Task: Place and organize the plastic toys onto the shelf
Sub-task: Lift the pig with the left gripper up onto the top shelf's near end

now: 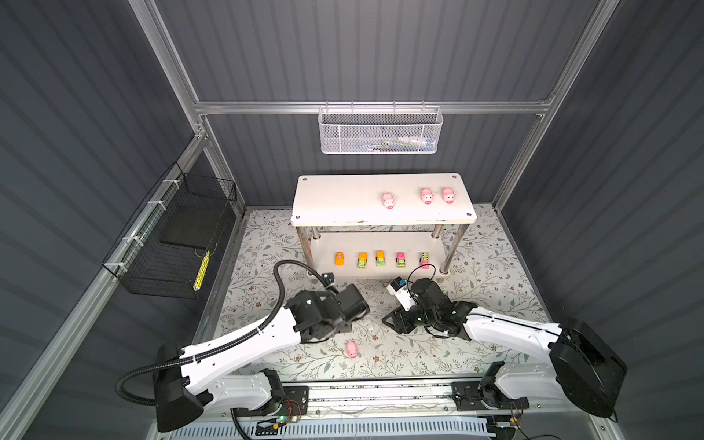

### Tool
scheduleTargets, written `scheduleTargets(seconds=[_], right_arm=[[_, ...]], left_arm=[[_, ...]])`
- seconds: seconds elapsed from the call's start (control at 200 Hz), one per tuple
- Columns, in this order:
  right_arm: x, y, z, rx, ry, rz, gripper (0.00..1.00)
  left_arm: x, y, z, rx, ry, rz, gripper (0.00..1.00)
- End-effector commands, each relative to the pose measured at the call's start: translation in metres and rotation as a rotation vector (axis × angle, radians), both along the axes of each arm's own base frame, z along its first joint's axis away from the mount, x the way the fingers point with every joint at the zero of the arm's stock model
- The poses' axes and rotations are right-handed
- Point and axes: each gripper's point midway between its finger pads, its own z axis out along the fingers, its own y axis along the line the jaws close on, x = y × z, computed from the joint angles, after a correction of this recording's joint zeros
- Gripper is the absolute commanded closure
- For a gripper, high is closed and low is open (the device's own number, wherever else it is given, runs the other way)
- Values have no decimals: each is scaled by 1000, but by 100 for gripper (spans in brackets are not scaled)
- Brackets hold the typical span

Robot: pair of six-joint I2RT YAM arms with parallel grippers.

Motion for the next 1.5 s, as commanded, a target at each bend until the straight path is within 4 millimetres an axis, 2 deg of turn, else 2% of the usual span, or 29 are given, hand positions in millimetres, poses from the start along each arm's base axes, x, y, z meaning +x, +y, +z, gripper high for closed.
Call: scheduleTargets(seconds=[0.0, 0.06, 0.285, 0.365, 0.465, 0.555, 0.715, 0.75, 0.951, 1.051, 1.206, 1.496], right_arm=[[4, 5, 9, 15, -15, 13, 45], [6, 6, 11, 15, -23, 11, 45], [8, 8, 10, 12, -24, 20, 45], [9, 9, 14, 10, -29, 25, 45], [5, 14, 18, 35, -21, 58, 45], [7, 13, 19, 24, -30, 56, 45], [6, 11, 21, 16, -39, 58, 45], [12, 8, 21, -2, -60, 30, 45], [12, 7, 15, -11, -47, 19, 45], [12, 7, 13, -15, -42, 18, 45], [14, 7, 12, -23, -40, 17, 45], [15, 8, 7, -42, -23, 19, 45]], left_arm=[[2, 19, 35, 132, 18, -88, 68], [10, 11, 68, 114, -20, -126, 68], [43, -17, 169, 70, -187, -230, 67], [56, -23, 192, 67, -235, -245, 67], [76, -31, 208, 77, -289, -257, 66], [96, -41, 216, 55, -335, -266, 66], [139, -47, 223, -2, -411, -241, 66], [146, -48, 227, -4, -435, -235, 66], [178, -67, 242, -55, -533, -256, 65], [192, -79, 237, -72, -526, -274, 65], [210, -86, 229, -41, -531, -271, 63], [233, -76, 217, 1, -539, -226, 63]])
